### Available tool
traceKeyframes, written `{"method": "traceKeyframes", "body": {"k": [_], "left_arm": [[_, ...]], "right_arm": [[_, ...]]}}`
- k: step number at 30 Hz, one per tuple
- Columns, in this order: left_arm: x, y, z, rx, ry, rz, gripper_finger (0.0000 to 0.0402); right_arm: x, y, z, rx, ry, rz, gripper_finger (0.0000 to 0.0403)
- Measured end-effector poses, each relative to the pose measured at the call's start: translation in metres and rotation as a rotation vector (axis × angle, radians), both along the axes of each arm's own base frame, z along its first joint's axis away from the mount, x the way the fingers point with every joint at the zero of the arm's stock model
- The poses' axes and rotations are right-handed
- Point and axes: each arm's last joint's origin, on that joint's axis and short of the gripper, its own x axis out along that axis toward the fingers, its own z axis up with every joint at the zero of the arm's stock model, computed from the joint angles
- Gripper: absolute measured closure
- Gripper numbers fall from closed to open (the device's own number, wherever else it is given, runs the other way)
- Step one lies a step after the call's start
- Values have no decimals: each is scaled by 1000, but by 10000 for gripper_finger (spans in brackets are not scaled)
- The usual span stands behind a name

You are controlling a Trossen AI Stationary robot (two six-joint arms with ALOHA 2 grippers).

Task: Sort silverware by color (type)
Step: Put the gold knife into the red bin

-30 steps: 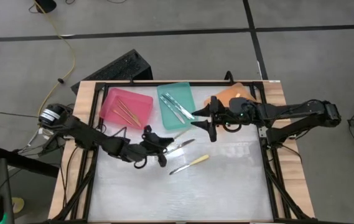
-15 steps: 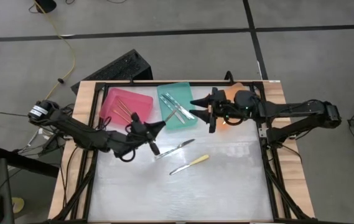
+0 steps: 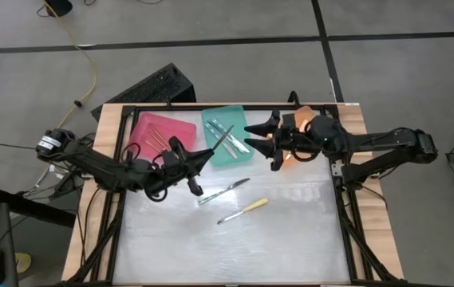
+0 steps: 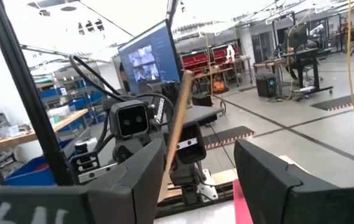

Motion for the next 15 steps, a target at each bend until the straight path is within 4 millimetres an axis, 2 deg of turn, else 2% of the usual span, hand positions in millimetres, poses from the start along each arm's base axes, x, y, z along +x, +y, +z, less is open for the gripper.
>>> {"method": "traceKeyframes", "body": {"k": [4, 15], "left_arm": [[2, 8, 2, 11, -30, -16, 401], [7, 26, 5, 26, -93, -107, 401]], "right_arm": [[2, 0, 0, 0, -6, 0, 191], [33, 1, -17, 14, -53, 60, 191]]}}
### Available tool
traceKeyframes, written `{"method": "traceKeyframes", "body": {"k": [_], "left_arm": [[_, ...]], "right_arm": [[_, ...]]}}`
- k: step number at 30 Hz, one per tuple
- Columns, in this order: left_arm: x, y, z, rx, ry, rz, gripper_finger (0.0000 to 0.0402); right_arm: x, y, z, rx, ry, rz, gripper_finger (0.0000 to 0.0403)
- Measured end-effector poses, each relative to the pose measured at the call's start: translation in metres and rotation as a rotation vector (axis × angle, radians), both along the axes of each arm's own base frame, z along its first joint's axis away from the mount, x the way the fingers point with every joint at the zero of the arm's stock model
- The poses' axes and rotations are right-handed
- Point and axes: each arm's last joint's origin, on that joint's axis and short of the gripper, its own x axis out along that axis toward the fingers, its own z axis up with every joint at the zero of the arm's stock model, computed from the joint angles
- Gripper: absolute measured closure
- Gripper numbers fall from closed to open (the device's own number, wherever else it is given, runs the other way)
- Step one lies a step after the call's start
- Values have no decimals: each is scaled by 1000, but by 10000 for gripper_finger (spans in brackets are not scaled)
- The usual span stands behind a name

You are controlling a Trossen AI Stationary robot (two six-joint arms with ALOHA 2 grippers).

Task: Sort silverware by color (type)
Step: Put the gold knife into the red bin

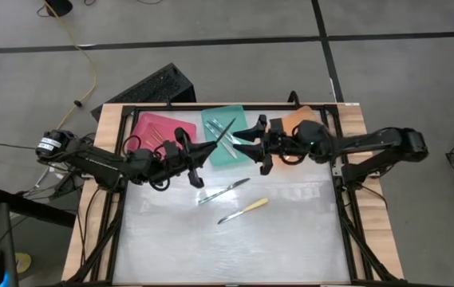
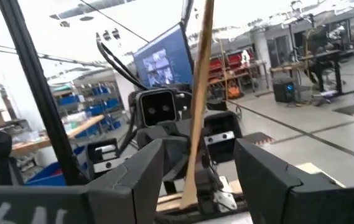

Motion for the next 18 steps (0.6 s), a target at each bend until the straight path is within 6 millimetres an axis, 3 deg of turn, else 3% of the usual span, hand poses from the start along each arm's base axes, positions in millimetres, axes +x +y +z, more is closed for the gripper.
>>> {"method": "traceKeyframes", "body": {"k": [18], "left_arm": [[1, 0, -3, 6, 32, -12, 401]], "right_arm": [[36, -3, -6, 47, -65, 89, 191]]}}
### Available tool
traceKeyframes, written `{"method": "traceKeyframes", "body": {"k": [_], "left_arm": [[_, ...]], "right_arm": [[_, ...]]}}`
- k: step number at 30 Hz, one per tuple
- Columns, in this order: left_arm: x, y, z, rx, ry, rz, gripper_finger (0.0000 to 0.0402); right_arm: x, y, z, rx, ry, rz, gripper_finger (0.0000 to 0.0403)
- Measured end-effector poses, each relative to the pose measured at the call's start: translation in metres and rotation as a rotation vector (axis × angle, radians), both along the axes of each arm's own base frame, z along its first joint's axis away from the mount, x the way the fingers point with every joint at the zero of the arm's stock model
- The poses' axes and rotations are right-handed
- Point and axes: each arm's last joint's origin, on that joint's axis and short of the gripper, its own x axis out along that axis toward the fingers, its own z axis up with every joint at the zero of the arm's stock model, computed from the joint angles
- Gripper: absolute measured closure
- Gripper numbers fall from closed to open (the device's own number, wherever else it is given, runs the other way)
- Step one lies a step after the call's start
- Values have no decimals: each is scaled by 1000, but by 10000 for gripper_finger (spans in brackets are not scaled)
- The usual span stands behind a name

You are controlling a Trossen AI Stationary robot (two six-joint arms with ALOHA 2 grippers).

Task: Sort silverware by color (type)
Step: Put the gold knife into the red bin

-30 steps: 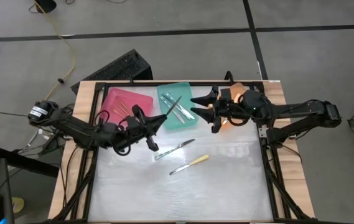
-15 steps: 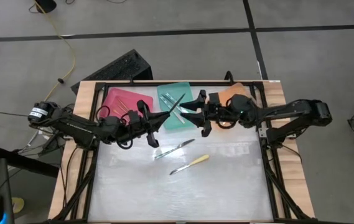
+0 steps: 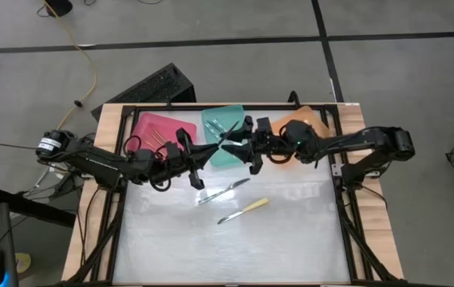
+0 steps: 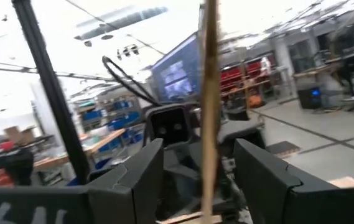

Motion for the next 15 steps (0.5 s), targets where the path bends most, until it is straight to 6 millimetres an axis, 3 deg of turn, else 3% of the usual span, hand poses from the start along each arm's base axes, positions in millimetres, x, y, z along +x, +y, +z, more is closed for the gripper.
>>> {"method": "traceKeyframes", "body": {"k": [8, 15], "left_arm": [[0, 0, -1, -5, 3, -3, 401], [0, 0, -1, -6, 4, -4, 401]], "right_arm": [[14, 0, 4, -8, -9, 10, 216], [15, -2, 1, -11, 19, 1, 354]]}}
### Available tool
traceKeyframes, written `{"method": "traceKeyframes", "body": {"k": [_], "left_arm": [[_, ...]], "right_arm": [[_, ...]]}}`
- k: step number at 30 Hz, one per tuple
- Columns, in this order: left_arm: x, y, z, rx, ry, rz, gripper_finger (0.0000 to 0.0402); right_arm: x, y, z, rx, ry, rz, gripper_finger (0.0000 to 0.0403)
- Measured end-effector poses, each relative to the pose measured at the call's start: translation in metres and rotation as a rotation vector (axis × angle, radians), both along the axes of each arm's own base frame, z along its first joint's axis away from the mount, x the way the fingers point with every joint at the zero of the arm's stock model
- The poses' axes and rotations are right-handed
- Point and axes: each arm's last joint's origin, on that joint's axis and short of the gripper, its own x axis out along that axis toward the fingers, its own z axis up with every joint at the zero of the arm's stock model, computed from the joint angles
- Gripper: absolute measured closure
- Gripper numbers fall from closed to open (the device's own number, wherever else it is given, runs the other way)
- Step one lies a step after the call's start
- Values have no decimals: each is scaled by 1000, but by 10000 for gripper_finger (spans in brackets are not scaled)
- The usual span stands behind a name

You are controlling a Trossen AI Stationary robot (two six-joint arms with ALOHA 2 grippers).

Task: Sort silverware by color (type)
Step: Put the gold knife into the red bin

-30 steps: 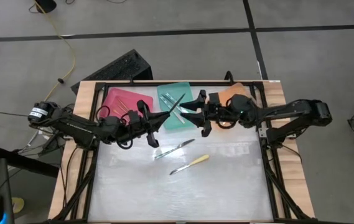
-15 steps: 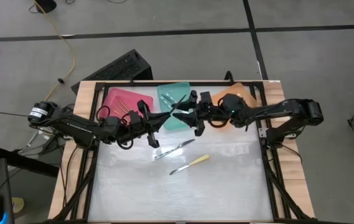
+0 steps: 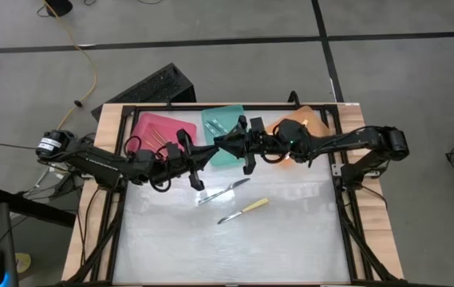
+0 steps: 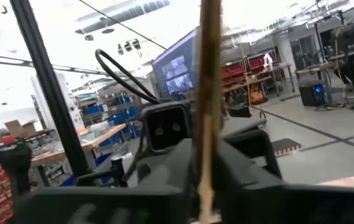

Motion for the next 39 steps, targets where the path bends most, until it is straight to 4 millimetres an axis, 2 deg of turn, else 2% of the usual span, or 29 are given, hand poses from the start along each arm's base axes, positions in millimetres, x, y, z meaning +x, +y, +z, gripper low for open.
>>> {"method": "traceKeyframes", "body": {"k": [2, 12, 20, 25, 33, 39], "left_arm": [[0, 0, 0, -3, 1, 8, 401], [2, 2, -9, -71, 77, 69, 399], [4, 4, -36, -235, 271, 139, 344], [4, 4, -45, -308, 324, 134, 320], [4, -4, -48, -369, 351, -17, 318], [-9, -17, -44, -426, 431, -196, 318]], "right_arm": [[0, -1, -1, -7, 9, -5, 382], [2, -2, -7, -6, 81, -51, 382], [3, -13, -24, 76, 254, -134, 382], [3, -23, -32, 127, 329, -158, 382], [-2, -50, -42, 270, 415, -232, 382], [-8, -68, -53, 416, 506, -287, 382]]}}
